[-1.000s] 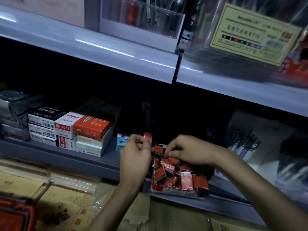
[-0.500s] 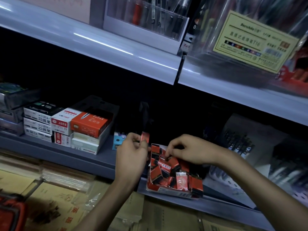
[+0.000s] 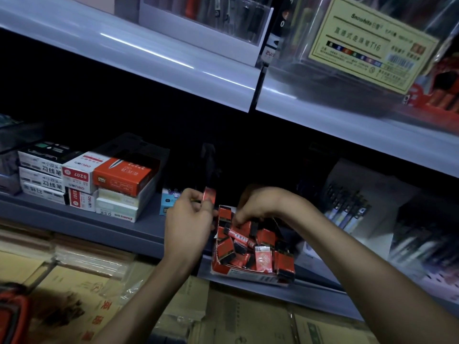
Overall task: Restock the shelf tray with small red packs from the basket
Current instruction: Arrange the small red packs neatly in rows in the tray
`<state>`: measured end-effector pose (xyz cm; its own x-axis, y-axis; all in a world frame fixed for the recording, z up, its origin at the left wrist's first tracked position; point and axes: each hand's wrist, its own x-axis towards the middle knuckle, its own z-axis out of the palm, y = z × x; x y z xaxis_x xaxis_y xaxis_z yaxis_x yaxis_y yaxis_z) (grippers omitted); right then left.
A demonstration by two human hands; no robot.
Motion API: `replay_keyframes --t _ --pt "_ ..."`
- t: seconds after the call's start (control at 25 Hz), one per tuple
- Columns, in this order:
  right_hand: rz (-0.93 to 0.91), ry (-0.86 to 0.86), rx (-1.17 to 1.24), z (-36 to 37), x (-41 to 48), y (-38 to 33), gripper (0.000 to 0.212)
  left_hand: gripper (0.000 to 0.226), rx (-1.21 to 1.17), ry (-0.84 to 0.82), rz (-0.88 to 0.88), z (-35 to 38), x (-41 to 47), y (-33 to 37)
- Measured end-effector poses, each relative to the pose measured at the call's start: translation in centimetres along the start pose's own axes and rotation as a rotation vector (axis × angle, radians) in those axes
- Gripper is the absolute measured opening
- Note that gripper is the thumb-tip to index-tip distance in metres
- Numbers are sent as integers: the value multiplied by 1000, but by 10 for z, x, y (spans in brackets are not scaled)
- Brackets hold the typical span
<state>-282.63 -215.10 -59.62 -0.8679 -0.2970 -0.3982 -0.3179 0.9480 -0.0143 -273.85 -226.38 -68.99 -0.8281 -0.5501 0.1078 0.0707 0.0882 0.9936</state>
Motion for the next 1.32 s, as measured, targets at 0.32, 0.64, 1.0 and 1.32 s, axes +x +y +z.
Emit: replay_keyframes --t 0.32,0.64,1.0,1.32 --pt "-54 211 -11 20 5 6 30 8 3 -10 10 0 -2 2" --pt "-217 194 167 18 -13 31 25 10 -20 -12 4 -2 -5 1" --pt "-324 245 241 14 -34 50 16 8 4 1 11 3 0 -2" --pt "-200 429 158 27 -20 53 23 13 27 19 37 7 6 -6"
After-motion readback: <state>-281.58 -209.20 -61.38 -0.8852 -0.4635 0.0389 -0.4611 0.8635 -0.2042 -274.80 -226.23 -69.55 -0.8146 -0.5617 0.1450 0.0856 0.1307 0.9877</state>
